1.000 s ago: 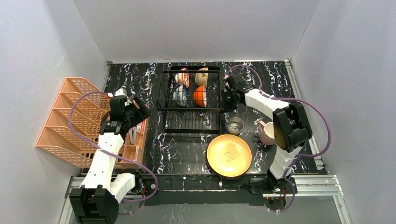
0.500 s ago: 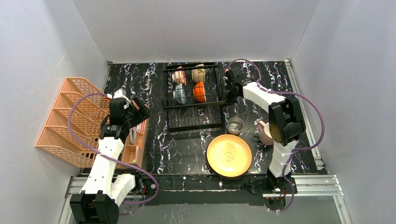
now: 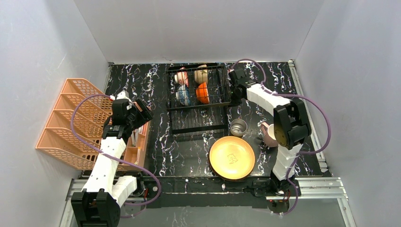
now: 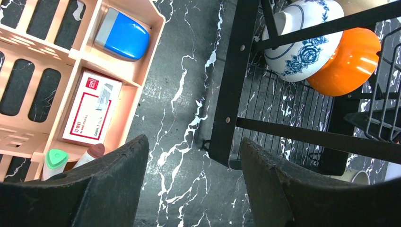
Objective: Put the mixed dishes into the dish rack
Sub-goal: Move the dish rack to the center of the board, then pick up the plate from the corner of the board.
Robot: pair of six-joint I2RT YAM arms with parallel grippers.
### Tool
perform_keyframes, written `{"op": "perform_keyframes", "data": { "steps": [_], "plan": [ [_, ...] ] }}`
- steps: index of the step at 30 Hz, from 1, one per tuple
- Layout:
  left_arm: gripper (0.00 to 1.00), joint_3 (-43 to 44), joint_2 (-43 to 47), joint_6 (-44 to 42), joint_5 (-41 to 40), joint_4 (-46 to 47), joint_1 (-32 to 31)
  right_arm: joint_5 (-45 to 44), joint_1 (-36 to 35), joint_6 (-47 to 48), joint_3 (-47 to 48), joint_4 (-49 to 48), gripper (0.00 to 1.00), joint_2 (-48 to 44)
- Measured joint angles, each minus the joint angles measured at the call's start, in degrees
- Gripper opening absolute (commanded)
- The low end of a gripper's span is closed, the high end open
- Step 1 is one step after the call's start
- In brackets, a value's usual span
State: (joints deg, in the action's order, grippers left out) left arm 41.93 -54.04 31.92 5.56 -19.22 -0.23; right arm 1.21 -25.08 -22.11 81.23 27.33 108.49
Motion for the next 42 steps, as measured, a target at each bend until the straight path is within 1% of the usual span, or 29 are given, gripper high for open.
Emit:
{"op": "perform_keyframes", "data": {
  "steps": [3, 10, 12, 21, 25, 29, 32, 36, 42],
  "plan": [
    [0.68, 0.0, -0.3, 0.0, 0.0, 0.0, 0.0, -1.6, 0.5, 1.0, -0.5, 0.1, 0.45, -2.3],
    [0.68, 0.0, -0.4, -0.5, -0.2, 0.0, 0.0, -6.3, 5.7, 1.4, -0.5, -1.1, 0.49, -14.2],
    [0.68, 0.0, -0.4, -0.5, -0.2, 0.0, 0.0, -7.1, 6.8, 1.0, -0.5, -1.6, 0.52, -16.5],
    [0.7, 0.0, -0.4, -0.9, 0.5, -0.1, -0.7, -7.4, 7.2, -2.1, -6.1, -1.7, 0.58, -23.1],
    [0.7, 0.0, -0.4, -0.8, 2.8, -0.3, -1.0, -7.0, 7.5, -3.0, -7.9, -1.4, 0.6, -26.8],
    [0.7, -0.1, 0.2, -0.2, 5.9, -1.0, -1.6, -6.0, 7.5, -3.3, -11.1, -0.8, 0.61, -32.4],
    [0.7, -0.3, 2.1, 0.5, 7.6, -2.4, -3.0, -5.1, 7.5, -3.6, -13.5, 1.2, 0.61, -36.3],
    [0.7, -0.3, 4.7, 1.5, 8.7, -4.5, -6.0, -3.3, 7.5, -4.1, -15.0, 6.1, 0.61, -40.5],
    [0.7, -2.1, 7.4, 4.5, 8.9, -6.4, -14.0, 0.2, 7.4, -6.1, -18.3, 12.8, 0.59, -47.9]
  ]
}}
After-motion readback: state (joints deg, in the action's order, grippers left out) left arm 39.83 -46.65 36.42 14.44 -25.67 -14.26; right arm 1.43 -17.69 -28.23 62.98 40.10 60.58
